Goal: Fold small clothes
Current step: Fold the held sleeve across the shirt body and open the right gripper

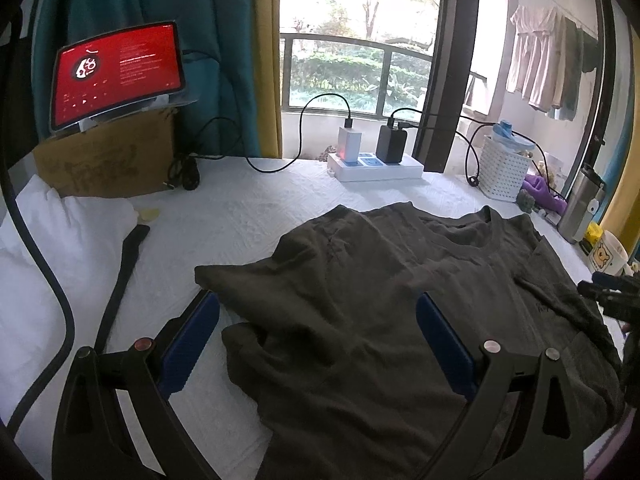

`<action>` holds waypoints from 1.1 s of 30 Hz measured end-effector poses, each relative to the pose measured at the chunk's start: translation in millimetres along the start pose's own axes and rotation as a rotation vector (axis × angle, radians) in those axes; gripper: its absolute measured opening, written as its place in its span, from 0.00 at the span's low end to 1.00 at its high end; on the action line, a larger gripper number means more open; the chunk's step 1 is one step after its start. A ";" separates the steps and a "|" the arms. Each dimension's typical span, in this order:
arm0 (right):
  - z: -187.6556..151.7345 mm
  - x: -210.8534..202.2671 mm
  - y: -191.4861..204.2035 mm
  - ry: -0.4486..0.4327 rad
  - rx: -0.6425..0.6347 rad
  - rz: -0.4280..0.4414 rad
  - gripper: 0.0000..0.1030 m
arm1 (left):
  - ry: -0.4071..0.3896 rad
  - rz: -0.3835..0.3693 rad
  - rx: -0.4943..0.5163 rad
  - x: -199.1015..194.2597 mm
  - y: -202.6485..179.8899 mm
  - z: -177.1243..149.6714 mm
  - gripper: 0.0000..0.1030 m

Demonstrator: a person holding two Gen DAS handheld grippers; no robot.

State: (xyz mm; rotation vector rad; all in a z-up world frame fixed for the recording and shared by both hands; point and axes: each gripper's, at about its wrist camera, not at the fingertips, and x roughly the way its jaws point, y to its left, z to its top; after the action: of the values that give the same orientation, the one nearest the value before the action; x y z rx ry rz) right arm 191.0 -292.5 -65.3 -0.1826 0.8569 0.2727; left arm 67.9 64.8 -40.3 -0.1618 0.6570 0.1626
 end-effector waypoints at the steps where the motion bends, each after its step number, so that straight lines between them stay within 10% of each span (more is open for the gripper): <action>1: -1.6 2.5 -8.6 0.009 0.019 -0.016 0.66 | 0.001 0.000 0.002 -0.4 -1.5 0.1 0.95; 8: -21.3 14.4 -37.4 0.054 0.129 0.056 0.63 | 0.006 0.022 0.009 -3.6 -6.4 1.9 0.95; 14: -29.8 5.4 -24.0 0.037 0.085 0.095 0.14 | 0.012 0.029 0.004 -5.8 -5.6 0.2 0.95; 29: -53.0 -5.7 44.2 0.097 -0.073 0.181 0.13 | 0.060 0.029 -0.018 -10.4 17.5 -17.7 0.95; 31: -48.0 -12.6 46.8 0.072 -0.083 0.183 0.16 | 0.073 0.046 -0.031 -7.0 27.6 -19.5 0.95; 33: -39.1 -17.8 45.7 0.040 -0.080 0.167 0.72 | 0.082 0.062 -0.050 -4.1 38.6 -19.6 0.95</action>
State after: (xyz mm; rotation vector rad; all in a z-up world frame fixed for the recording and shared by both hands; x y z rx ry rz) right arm 137.8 -262.5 -79.1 -0.1920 0.9027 0.4617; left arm 45.3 98.1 -56.8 -0.1970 0.7400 0.2331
